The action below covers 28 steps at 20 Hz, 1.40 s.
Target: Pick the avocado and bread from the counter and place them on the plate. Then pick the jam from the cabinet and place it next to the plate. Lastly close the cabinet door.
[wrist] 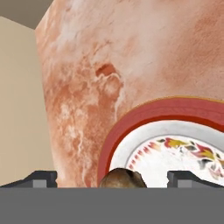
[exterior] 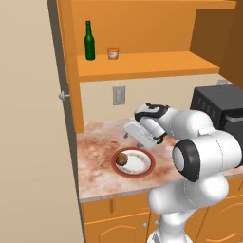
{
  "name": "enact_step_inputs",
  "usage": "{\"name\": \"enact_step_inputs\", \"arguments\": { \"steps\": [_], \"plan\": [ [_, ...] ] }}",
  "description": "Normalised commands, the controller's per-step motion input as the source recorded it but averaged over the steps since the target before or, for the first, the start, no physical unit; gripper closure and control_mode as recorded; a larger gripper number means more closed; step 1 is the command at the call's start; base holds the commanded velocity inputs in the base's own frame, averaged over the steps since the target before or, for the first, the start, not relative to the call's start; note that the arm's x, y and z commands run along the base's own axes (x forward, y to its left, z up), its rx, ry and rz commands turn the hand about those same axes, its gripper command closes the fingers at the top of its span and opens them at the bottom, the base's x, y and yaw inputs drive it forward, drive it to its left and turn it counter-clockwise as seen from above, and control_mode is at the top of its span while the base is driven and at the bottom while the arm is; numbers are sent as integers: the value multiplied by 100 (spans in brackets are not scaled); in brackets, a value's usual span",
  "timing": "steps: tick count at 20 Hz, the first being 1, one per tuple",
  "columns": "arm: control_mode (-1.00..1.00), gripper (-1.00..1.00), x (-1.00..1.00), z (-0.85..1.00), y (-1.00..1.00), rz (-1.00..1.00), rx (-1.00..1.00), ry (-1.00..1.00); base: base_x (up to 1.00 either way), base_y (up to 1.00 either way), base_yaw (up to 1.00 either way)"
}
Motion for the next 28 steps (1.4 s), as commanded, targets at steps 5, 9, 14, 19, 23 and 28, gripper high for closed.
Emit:
{"name": "enact_step_inputs", "arguments": {
  "steps": [5, 9, 14, 19, 23, 28],
  "plan": [
    [-100, -100, 0, 0, 0, 0, 0, 0, 0, 0, 0],
    [-100, -100, 0, 0, 0, 0, 0, 0, 0, 0, 0],
    [-100, -100, 0, 0, 0, 0, 0, 0, 0, 0, 0],
    [-100, -100, -10, 5, 0, 0, -17, -1, 0, 0, 0],
    [-100, -100, 0, 7, 0, -3, -40, 3, 0, 0, 0],
    [-100, -100, 4, 11, -22, -9, -19, 11, 0, 0, 0]
  ]
}}
